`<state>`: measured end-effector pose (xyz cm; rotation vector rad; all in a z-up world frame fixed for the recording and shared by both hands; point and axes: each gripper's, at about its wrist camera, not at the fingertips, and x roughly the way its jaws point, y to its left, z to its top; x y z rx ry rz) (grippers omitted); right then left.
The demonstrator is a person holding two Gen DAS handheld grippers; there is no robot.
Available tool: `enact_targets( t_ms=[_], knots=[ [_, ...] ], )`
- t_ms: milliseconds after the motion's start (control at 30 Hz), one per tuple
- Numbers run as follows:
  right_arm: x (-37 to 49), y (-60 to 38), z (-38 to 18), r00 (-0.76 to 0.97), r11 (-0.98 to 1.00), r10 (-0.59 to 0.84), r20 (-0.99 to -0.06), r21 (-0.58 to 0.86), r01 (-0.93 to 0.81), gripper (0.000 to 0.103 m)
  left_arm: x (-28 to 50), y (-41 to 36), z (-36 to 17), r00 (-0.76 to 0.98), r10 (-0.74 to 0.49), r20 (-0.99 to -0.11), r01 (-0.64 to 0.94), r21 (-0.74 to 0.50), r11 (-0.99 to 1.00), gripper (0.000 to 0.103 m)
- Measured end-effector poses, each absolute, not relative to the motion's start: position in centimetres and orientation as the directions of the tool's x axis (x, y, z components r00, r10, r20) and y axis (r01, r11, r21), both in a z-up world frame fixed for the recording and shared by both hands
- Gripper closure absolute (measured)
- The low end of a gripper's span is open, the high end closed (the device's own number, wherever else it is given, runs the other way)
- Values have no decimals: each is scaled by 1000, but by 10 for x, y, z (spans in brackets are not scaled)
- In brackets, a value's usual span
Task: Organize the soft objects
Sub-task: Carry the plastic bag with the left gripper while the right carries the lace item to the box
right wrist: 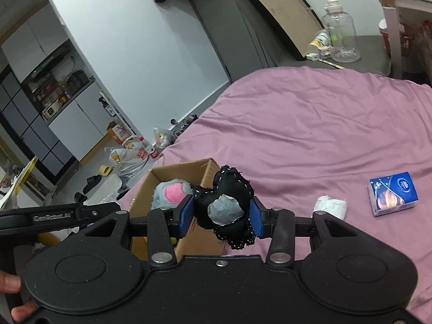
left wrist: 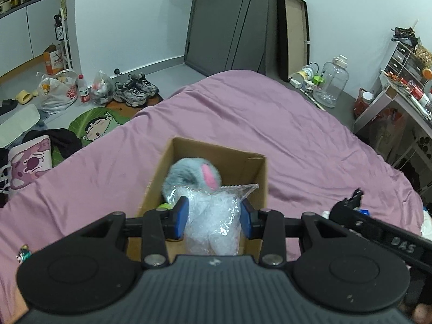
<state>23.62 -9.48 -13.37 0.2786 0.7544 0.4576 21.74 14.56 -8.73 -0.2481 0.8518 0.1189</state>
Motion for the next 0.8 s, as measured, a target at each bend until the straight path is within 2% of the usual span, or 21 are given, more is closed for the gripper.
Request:
enact_targets(
  t_ms=[467,800],
  knots=[
    [228,-55,-130,621,842,539,-570,379,-384,60,223,181,-121,622,16,-783,-255,-183,949,64],
    [234,-26,-139,586,832,555,-590,375,-410,60,231,192,-137,617,4,-787,-265,-203,942,61]
  ],
)
